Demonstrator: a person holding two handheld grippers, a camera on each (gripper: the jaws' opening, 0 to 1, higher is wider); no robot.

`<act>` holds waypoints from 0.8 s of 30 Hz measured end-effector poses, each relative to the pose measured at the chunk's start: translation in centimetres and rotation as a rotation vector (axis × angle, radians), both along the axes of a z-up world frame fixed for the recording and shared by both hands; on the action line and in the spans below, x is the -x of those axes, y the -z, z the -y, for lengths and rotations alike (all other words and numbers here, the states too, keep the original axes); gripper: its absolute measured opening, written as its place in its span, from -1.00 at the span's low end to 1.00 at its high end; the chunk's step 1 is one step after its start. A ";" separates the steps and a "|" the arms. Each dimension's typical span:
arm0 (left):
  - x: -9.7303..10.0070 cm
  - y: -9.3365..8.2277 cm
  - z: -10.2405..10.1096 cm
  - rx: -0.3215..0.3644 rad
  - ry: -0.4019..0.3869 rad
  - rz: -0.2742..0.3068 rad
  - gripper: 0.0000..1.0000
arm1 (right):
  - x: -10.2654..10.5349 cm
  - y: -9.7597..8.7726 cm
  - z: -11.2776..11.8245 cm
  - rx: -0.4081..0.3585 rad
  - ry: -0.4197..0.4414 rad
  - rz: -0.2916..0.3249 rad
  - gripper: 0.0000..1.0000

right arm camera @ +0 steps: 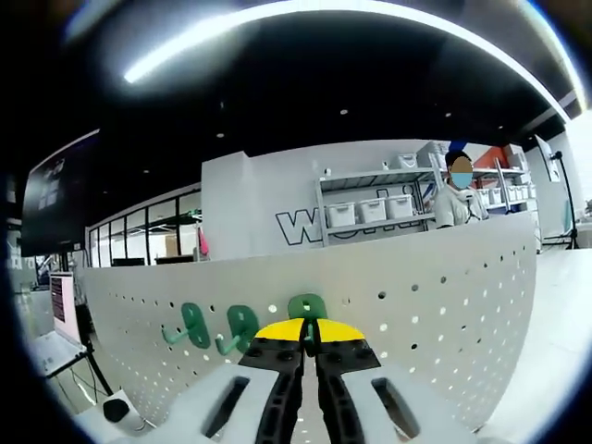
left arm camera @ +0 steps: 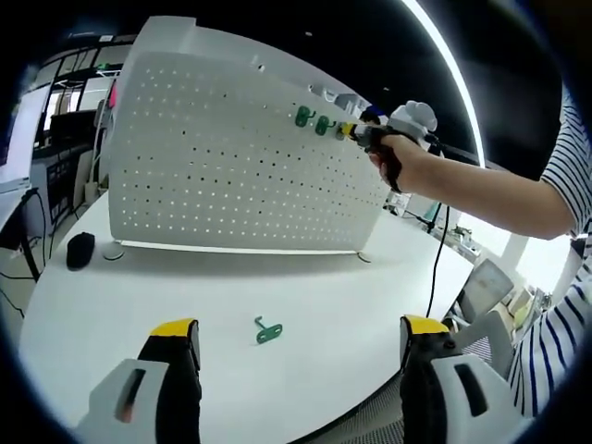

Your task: Insert the hook assembly into the mounting plate slot until the hook locks in place.

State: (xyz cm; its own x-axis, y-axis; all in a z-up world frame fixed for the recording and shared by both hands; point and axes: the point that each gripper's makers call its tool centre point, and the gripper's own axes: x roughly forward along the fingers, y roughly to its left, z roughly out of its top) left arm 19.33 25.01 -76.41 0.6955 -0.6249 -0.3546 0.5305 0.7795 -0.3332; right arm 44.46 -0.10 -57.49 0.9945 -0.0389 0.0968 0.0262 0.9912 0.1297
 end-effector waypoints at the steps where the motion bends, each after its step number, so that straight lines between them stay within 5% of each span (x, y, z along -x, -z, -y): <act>1: 0.0 0.0 0.0 -0.001 -0.001 -0.001 0.83 | -0.1 0.0 0.0 -0.008 -0.003 0.001 -1.00; 20: 0.0 0.1 0.0 -0.007 -0.002 -0.004 0.81 | -0.7 0.5 0.3 0.002 0.023 -0.023 -1.00; 24: 0.0 0.1 0.0 -0.009 -0.001 -0.001 0.81 | -0.7 0.5 0.3 0.065 0.021 -0.043 -0.97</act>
